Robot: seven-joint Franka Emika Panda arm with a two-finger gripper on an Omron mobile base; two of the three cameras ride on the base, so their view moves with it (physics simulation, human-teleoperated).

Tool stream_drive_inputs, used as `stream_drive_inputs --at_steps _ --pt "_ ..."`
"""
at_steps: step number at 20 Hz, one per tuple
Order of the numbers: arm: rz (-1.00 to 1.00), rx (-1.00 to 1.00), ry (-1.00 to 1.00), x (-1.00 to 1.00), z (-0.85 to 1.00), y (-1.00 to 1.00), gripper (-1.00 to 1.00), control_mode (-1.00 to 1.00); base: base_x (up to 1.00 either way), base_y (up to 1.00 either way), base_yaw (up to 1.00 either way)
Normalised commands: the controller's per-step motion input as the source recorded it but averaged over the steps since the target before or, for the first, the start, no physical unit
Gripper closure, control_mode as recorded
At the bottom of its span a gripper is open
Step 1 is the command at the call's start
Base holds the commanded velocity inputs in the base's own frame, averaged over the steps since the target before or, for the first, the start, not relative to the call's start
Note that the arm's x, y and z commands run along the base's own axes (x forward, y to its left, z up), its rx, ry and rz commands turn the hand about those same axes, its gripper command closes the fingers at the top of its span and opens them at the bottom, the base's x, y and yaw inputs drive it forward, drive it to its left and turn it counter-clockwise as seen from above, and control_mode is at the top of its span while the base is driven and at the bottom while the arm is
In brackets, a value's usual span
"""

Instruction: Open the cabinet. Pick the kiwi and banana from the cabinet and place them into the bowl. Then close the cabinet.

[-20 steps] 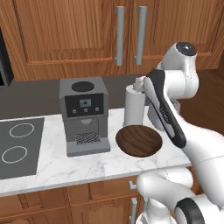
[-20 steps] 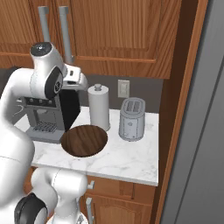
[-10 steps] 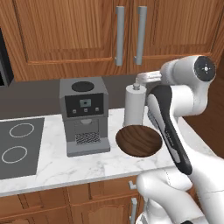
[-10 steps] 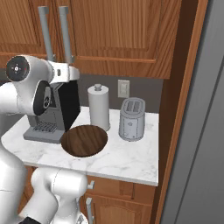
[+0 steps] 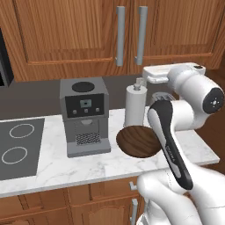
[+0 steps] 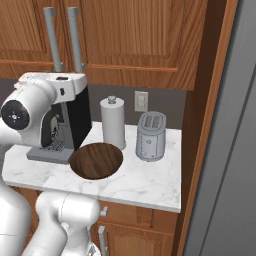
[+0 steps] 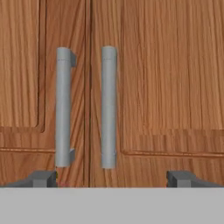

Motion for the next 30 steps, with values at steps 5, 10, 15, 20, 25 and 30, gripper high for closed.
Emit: stream_drive_inputs --at_steps 5,10,15,20,25,30 --pt "0.0 0.03 -0.26 -0.05 0.1 0.0 -1.0 -1.0 0.0 0.0 0.0" --pt "0.0 0.01 -0.03 -0.01 0.01 0.0 -1.0 -1.0 0.0 0.0 0.0" --pt "0.0 0.0 -0.05 0.0 0.03 0.0 -1.0 -1.0 0.0 0.0 0.0" --pt "0.0 0.0 -0.06 0.01 0.14 0.1 -1.0 -1.0 0.0 0.0 0.0" --pt "0.0 0.0 0.0 0.21 0.07 0.17 -1.0 -1.0 0.0 0.0 0.0" --pt "-0.04 0.0 0.01 0.59 0.0 0.1 -1.0 -1.0 0.0 0.0 0.0"
